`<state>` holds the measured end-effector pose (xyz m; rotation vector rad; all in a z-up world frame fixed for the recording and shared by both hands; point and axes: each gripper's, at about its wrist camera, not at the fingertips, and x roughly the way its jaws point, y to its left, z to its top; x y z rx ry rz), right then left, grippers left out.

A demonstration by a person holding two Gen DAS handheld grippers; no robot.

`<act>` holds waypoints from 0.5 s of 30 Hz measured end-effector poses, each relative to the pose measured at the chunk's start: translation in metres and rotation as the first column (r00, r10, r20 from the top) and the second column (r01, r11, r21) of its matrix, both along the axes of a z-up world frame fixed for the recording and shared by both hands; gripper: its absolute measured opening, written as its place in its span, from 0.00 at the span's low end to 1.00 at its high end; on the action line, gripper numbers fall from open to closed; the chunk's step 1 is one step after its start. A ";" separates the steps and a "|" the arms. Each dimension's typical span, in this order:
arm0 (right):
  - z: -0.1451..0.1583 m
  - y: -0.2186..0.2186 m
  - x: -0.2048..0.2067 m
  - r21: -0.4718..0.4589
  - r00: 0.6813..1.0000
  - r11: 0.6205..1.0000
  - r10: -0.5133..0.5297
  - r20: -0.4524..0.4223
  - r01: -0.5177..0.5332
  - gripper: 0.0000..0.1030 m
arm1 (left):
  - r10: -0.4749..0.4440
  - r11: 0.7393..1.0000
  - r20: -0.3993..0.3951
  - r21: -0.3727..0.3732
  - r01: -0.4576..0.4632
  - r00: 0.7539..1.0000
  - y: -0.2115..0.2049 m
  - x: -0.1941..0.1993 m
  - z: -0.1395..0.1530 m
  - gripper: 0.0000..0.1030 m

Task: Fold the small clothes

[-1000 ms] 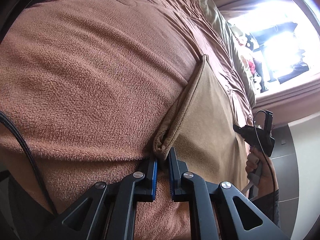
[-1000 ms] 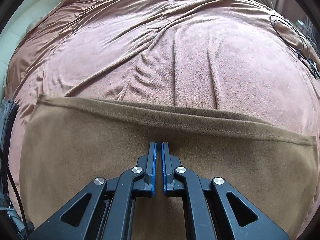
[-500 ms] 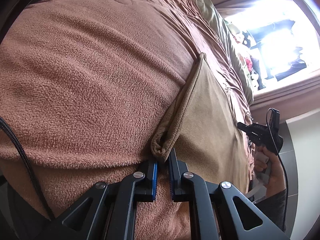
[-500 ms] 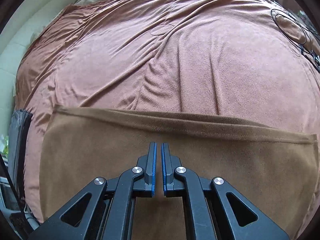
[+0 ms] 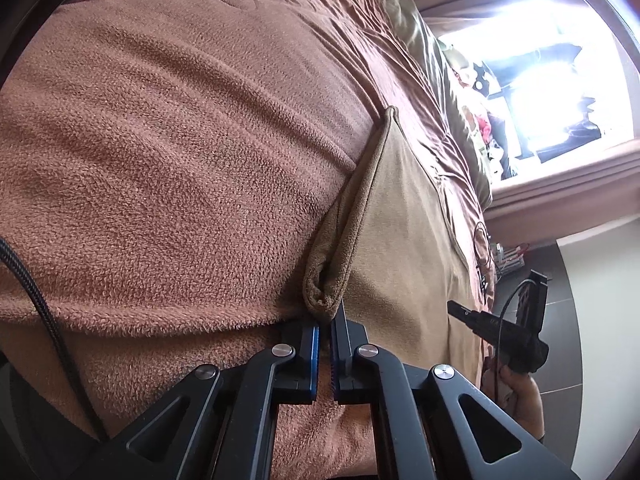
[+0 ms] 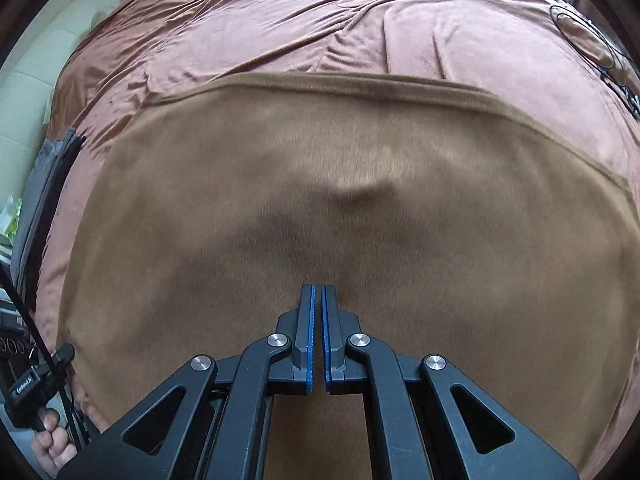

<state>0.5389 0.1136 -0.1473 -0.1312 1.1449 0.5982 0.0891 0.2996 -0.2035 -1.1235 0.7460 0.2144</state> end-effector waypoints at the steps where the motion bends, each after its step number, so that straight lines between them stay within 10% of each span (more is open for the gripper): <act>1: 0.000 -0.002 -0.006 0.001 1.000 1.000 0.001 0.009 -0.001 0.00 | -0.002 1.000 0.004 -0.002 0.002 1.000 0.000 -0.001 0.001 0.04; 15: -0.013 -0.041 -0.085 0.110 1.000 0.994 -0.015 -0.017 0.016 0.00 | -0.054 0.998 0.097 0.015 0.053 0.994 -0.011 0.011 0.038 0.03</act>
